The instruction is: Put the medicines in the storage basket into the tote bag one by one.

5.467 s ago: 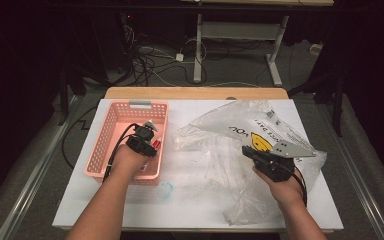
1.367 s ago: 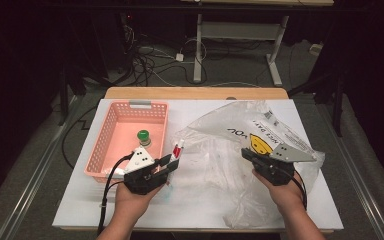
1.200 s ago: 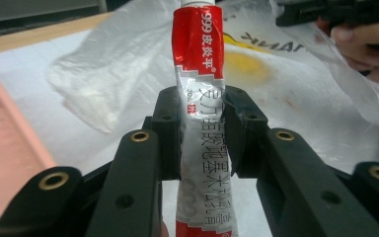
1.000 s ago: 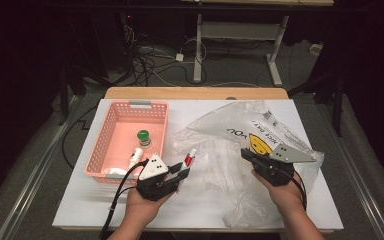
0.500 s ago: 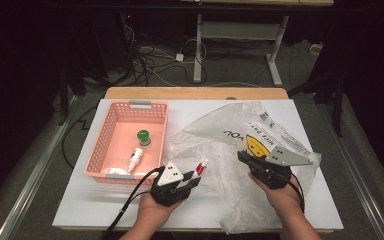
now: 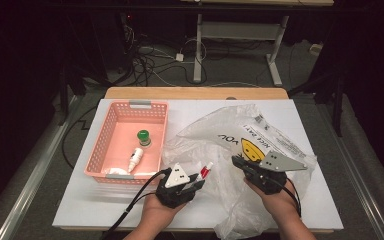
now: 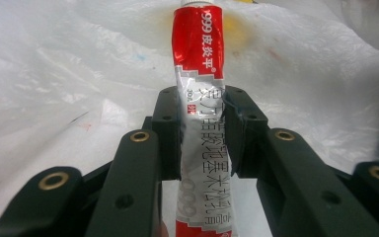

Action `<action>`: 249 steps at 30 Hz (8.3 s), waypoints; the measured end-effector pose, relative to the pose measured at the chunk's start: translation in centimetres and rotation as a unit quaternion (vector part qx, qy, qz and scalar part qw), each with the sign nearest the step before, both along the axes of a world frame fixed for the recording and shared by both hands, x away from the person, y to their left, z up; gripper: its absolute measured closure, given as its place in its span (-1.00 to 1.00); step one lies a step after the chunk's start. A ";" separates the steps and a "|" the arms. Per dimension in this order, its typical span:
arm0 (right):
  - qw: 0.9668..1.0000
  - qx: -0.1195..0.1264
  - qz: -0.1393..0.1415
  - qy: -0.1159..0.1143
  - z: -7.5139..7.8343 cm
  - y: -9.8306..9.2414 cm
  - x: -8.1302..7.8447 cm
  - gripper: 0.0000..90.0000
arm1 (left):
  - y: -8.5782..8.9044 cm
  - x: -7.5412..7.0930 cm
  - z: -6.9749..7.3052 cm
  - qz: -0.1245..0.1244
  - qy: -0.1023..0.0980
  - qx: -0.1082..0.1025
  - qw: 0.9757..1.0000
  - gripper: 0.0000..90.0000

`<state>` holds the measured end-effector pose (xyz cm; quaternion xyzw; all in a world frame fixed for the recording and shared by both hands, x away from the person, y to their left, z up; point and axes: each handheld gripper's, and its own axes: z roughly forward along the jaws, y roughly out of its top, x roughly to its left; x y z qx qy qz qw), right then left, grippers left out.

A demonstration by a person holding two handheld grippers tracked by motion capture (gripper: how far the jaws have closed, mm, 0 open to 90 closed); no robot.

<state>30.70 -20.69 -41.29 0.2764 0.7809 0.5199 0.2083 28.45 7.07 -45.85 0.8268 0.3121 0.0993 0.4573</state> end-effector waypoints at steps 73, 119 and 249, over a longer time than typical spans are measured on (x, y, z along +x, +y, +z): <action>0.999 0.045 -0.026 -0.014 1.2 -2.0 1.5 1.00 | -7.6 7.0 -0.9 0.016 0.017 -0.003 1.000 0.02; 1.000 0.018 -0.019 -0.002 0.3 -1.5 0.8 1.00 | 4.6 -0.7 2.3 0.026 0.009 -0.033 0.999 -1.00; 0.999 0.027 -0.019 -0.008 0.6 -2.3 0.8 1.00 | 13.3 15.9 0.7 0.201 0.145 0.126 0.961 0.10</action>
